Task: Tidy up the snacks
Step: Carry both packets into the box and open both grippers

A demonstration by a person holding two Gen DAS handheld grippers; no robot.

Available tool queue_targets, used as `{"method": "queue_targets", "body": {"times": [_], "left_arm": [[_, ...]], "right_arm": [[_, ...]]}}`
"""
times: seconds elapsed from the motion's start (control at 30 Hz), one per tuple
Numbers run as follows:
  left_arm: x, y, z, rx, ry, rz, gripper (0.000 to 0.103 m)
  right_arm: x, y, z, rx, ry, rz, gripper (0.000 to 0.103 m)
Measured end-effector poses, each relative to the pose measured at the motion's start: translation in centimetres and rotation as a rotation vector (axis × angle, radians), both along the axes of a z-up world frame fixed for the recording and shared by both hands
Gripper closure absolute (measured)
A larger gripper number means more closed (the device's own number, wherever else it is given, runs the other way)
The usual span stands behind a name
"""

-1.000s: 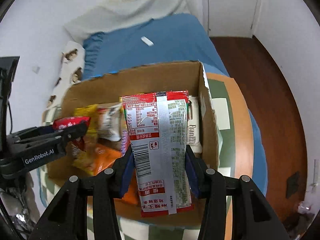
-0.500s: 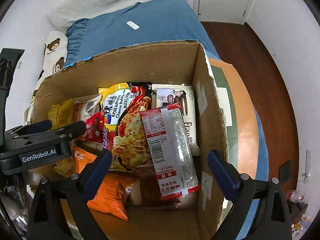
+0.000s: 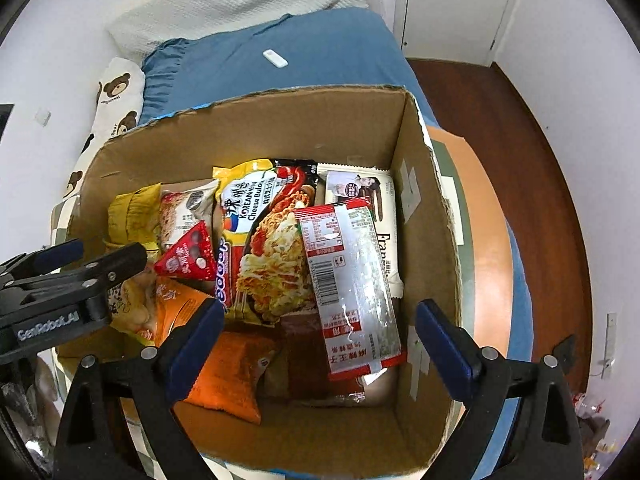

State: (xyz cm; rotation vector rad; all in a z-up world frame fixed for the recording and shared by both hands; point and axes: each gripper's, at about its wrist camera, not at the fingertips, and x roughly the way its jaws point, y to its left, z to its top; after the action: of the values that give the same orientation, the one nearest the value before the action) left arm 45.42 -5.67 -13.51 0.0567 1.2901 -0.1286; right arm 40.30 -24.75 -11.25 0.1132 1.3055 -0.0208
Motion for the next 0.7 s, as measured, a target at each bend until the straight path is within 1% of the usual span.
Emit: {"method": "queue_targets", "body": {"times": [0.2, 0.4, 0.57, 0.7], "left_arm": [[-3.2, 0.4, 2.7, 0.004, -0.1, -0.001, 0.006], [-6.8, 1.1, 6.1, 0.005, -0.212, -0.003, 0.006], [-9.7, 1.5, 8.0, 0.003, -0.272, -0.007, 0.006], [-12.1, 2.0, 9.3, -0.025, -0.296, -0.002, 0.006]], "right_arm": [[-2.4, 0.5, 2.0, -0.009, -0.066, 0.007, 0.005], [-5.5, 0.9, 4.3, -0.006, -0.134, 0.016, 0.005], [-8.3, 1.1, 7.1, -0.029, -0.212, 0.031, 0.005], [-10.7, 1.4, 9.5, -0.036, -0.269, 0.038, 0.005]]}}
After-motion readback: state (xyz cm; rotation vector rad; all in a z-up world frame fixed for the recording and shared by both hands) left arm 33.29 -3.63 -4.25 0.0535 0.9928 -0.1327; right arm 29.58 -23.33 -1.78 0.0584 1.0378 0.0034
